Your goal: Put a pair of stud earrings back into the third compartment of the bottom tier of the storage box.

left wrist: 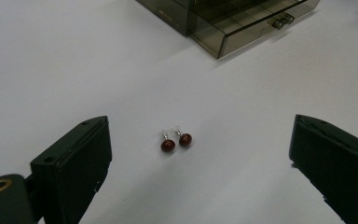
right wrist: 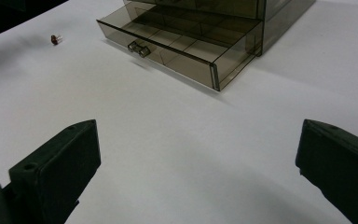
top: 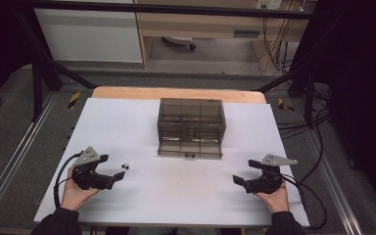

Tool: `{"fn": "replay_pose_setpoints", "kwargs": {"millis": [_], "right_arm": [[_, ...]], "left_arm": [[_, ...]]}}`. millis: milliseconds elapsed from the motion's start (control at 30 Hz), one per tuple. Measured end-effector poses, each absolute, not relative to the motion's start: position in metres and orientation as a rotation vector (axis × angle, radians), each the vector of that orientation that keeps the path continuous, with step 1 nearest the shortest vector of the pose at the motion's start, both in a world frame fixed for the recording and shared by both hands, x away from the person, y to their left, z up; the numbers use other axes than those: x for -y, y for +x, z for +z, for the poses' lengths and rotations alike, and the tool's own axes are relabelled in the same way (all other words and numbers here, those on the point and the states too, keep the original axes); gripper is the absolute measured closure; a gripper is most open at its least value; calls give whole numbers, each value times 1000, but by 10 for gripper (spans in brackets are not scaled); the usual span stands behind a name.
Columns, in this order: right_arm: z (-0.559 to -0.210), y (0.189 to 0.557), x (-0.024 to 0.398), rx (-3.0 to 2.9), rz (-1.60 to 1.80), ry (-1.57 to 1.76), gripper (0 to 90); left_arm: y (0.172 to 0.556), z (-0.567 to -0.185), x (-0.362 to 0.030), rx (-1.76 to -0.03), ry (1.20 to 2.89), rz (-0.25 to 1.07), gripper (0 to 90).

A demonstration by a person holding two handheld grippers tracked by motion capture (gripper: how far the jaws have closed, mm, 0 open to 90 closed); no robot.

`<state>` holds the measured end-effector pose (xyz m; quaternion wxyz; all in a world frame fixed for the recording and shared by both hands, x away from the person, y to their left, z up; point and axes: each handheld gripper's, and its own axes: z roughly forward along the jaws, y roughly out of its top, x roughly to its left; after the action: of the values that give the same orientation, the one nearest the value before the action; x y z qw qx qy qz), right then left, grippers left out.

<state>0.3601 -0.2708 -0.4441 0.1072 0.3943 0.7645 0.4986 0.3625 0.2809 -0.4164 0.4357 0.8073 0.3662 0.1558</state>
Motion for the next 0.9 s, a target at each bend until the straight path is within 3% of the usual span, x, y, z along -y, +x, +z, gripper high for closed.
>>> {"fn": "replay_pose_setpoints", "kwargs": {"millis": [533,867,900], "right_arm": [[-444,360,271,-2261,1454,1166,5],[-445,360,270,-2263,1454,1167,6],[-445,360,270,-2261,1454,1167,6]], "left_arm": [[385,-413,-269,-991,2049,433,74],[393,-427,-263,-1049,2095,455,187],[393,-428,-263,-1058,2100,454,229]]}}
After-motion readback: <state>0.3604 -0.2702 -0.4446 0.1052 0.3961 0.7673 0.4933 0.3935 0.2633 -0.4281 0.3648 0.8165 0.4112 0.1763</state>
